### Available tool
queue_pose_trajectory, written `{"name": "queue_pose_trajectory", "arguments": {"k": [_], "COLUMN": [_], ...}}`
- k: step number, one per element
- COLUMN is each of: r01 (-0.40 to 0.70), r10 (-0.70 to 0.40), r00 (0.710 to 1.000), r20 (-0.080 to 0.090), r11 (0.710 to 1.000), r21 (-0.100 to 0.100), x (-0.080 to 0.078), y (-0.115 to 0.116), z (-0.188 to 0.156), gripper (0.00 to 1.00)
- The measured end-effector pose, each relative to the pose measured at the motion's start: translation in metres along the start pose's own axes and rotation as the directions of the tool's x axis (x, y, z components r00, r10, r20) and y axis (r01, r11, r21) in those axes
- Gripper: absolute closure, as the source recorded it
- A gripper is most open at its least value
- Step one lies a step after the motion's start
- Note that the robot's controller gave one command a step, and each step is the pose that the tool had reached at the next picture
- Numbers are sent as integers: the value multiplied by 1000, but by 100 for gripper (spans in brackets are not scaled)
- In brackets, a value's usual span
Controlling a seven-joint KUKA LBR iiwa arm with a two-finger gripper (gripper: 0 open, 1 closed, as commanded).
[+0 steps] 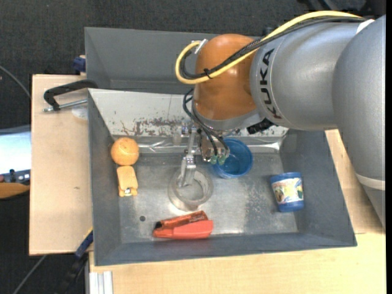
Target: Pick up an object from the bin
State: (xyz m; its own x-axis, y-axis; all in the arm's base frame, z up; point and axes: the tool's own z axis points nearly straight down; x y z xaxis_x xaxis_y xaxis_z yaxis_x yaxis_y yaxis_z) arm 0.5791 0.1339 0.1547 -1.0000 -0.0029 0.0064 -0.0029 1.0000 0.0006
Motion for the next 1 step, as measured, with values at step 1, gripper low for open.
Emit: {"name": "queue_pose_trajectory", "arguments": {"k": [1], "r01": [-2], "r10": [2], "r00": [1000], "r20": [9], "r11": [1000], "r21": [-1], "x": [-2], "y": [-1], "z": [-5], "gripper": [0]}}
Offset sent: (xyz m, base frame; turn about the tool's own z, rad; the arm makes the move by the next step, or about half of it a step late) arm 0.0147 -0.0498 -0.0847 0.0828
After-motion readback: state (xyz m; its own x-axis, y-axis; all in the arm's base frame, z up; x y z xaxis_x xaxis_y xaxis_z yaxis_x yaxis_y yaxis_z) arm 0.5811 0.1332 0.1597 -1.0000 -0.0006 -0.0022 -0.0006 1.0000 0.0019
